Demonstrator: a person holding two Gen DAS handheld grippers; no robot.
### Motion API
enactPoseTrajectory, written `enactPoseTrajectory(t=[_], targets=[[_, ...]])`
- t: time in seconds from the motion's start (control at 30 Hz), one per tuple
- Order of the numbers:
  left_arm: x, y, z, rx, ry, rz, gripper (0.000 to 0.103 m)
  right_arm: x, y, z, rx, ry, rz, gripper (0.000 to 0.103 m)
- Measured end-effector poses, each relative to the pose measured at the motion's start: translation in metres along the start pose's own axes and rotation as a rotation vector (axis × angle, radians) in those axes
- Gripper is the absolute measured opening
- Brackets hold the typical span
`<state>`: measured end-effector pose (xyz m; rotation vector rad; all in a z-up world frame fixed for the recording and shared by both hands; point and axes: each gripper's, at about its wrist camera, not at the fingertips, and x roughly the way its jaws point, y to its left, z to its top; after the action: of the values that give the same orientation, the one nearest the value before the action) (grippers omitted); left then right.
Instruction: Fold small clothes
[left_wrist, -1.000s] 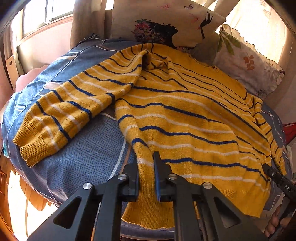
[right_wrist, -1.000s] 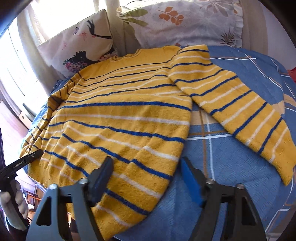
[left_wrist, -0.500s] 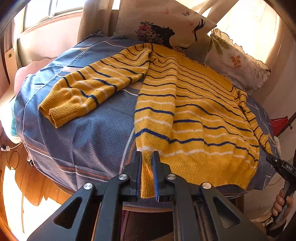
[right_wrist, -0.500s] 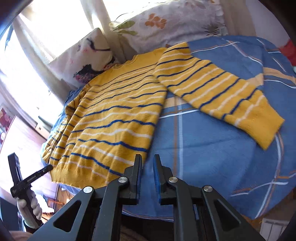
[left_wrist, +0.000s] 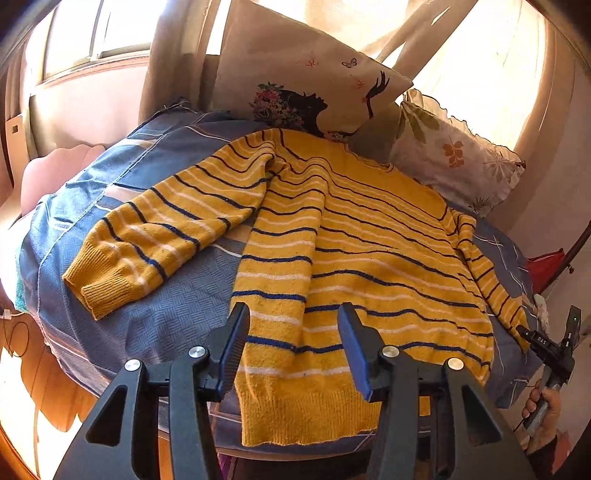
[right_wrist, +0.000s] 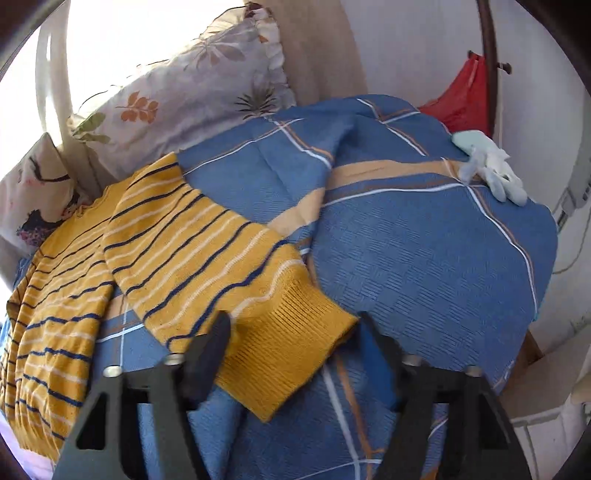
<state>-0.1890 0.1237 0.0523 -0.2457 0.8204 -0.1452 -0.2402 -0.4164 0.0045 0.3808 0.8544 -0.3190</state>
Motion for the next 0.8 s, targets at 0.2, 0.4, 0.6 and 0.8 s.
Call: enactPoseTrajectory(t=[0.2,0.4,0.6,0.8], targets=[[0.016,0.001,0.015,-0.028,0.011,-0.008,0.049,-0.019,-0.019,0.028,0.047,-0.023,0.083,0.010],[0.026,0.018,0.026,-0.074,0.000,0.000,0.049,-0.059,-0.082,0.089,0.170,-0.174,-0.188,0.009],[0.035,0.037,0.034,-0.102,-0.015,0.023,0.049,-0.060,-0.061,0.133,0.165,-0.190,-0.210,0.009],[0.042,0.057,0.035,-0.135,-0.013,0.010,0.052,-0.022,0.086,0.154,-0.011,-0.079,0.124,0.009]])
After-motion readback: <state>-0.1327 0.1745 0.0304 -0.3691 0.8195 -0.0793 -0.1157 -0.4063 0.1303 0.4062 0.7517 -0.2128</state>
